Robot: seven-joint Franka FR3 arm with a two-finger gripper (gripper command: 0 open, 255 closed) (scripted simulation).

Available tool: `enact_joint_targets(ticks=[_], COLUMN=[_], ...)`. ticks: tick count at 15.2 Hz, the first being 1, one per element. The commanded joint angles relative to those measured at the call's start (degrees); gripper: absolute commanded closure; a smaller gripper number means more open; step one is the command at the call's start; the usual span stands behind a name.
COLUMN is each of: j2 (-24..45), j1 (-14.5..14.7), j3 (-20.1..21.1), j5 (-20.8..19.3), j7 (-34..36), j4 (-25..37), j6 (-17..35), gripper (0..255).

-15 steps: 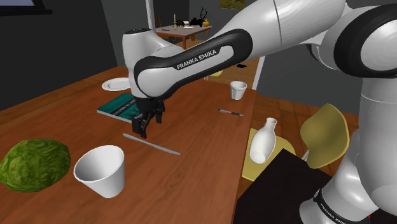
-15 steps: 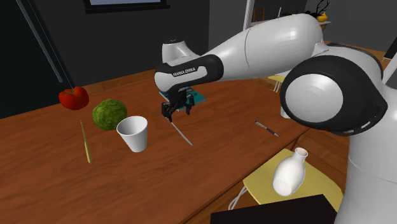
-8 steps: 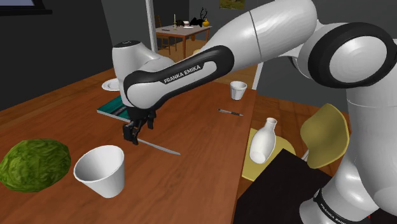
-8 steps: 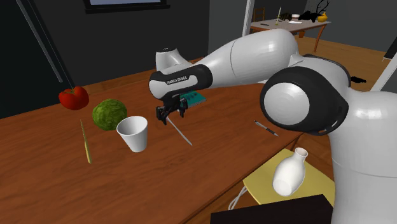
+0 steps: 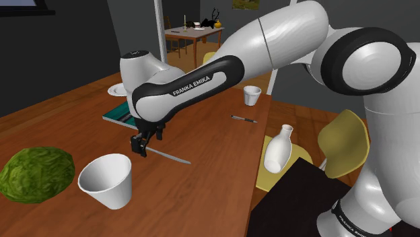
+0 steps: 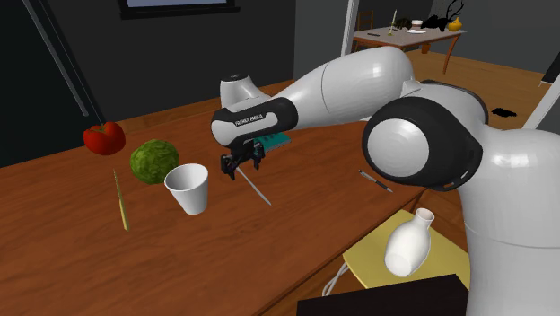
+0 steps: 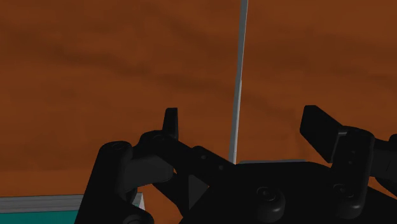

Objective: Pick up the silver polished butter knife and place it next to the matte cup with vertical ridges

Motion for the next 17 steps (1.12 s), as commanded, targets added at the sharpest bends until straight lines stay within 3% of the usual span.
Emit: enact_joint_targets(ticks=[1,2,3,12,17], j2=[0.0,0.0,0.0,0.0,-1.4], j1=[0.0,0.0,0.0,0.0,-0.1], j3=[0.0,0.0,0.0,0.0,0.3], j5=[0.0,0.0,0.0,0.0,0.5], j7=[0.0,0.0,0.0,0.0,-0.4], j4=[0.0,0.0,0.0,0.0,1.8], j6=[0.0,0.0,0.0,0.0,-3.1], gripper=[0,0,255,255,255])
